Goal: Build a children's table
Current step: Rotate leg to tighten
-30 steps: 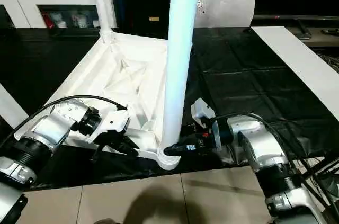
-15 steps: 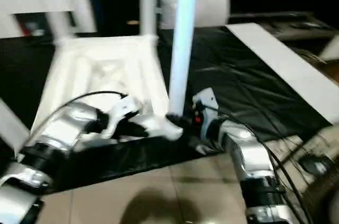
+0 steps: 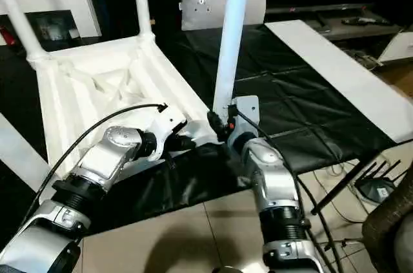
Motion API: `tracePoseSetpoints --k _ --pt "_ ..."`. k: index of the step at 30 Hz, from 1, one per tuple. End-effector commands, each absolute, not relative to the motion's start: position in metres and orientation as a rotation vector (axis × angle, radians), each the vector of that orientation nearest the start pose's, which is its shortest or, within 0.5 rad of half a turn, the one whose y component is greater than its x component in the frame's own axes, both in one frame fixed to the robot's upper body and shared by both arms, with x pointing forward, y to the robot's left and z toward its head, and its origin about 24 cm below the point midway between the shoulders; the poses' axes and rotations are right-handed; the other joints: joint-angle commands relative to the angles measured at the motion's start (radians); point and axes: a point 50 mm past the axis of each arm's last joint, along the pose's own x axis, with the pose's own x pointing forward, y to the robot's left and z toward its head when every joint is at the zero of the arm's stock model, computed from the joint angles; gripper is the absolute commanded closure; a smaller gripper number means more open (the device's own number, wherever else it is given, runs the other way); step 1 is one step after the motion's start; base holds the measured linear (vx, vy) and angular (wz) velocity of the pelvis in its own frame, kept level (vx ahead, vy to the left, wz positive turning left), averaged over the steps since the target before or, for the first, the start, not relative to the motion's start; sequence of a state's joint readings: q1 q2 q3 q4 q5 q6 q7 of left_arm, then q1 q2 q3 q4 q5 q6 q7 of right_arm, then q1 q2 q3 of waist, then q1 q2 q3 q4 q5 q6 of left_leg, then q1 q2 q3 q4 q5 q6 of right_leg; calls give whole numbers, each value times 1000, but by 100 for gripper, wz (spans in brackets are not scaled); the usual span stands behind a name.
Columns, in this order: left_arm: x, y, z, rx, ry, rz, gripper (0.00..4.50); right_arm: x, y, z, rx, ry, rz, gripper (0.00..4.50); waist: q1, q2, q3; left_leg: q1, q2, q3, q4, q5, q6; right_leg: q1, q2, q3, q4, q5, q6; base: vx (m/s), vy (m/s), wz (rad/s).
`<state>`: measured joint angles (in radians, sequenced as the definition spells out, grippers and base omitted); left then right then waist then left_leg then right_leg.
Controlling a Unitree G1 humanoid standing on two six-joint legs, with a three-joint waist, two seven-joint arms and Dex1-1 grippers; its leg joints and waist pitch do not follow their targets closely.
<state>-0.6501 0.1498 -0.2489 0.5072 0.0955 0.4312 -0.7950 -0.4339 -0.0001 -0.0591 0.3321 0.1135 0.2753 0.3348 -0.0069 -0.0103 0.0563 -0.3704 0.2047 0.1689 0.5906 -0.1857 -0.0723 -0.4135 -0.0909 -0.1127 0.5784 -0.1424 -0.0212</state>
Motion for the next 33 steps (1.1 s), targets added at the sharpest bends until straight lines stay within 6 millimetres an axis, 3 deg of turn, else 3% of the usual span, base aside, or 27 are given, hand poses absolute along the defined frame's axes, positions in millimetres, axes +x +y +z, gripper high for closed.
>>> tracePoseSetpoints --k 1,3,5,11,13,16,19,20,22,29,33 --pt "340 66 93 380 293 -1033 450 316 -89 58 144 175 561 132 13 2 -89 -3 19 -4 -57 -76 85 75 -57 55 -41 -102 -222 55 -35 -3" --pt "339 70 92 396 297 -1040 450 313 -95 59 131 160 580 115 18 3 -89 -2 18 0 -53 -21 118 74 -53 57 -30 1 -247 0 0 0" --pt "339 74 91 405 300 -1057 450 310 -102 60 113 144 602 93 22 3 -85 2 20 3 -55 -35 132 72 -53 57 -32 -5 -261 0 0 0" --pt "331 91 86 445 316 -1213 450 295 -137 69 -23 112 788 40 40 7 -72 12 25 2 -66 -197 69 67 -53 55 -61 -250 -195 0 0 0" --pt "327 95 86 466 301 -1301 450 292 -146 74 -56 104 851 40 44 4 -71 12 26 2 -66 -207 62 67 -54 57 -64 -281 -180 0 0 0" --pt "323 98 85 479 313 -1371 450 291 -155 79 -109 92 905 40 51 6 -70 19 29 5 -67 -222 50 57 -53 59 -65 -286 -187 0 0 0" --pt "320 98 85 468 309 -1434 450 288 -160 81 -128 103 988 40 65 5 -72 20 29 5 -67 -228 46 60 -55 58 -65 -296 -186 0 0 0" --pt "317 99 85 465 314 -1484 450 286 -162 81 -104 125 1056 40 69 7 -71 26 29 7 -66 -232 50 55 -53 59 -66 -285 -195 0 0 0" --pt "316 99 85 467 320 -1524 450 284 -164 81 -95 145 1114 40 73 5 -73 19 31 5 -67 -215 59 62 -54 60 -59 -256 -202 0 0 0" --pt "306 107 78 571 393 -1717 450 283 -166 77 -124 272 1341 104 98 5 -78 19 33 7 -63 -179 59 62 -57 58 -50 -236 -213 0 0 0" --pt "304 109 76 617 422 -1767 450 281 -164 76 -115 314 1433 136 101 4 -76 17 34 7 -64 -197 52 63 -58 57 -51 -247 -214 0 0 0"
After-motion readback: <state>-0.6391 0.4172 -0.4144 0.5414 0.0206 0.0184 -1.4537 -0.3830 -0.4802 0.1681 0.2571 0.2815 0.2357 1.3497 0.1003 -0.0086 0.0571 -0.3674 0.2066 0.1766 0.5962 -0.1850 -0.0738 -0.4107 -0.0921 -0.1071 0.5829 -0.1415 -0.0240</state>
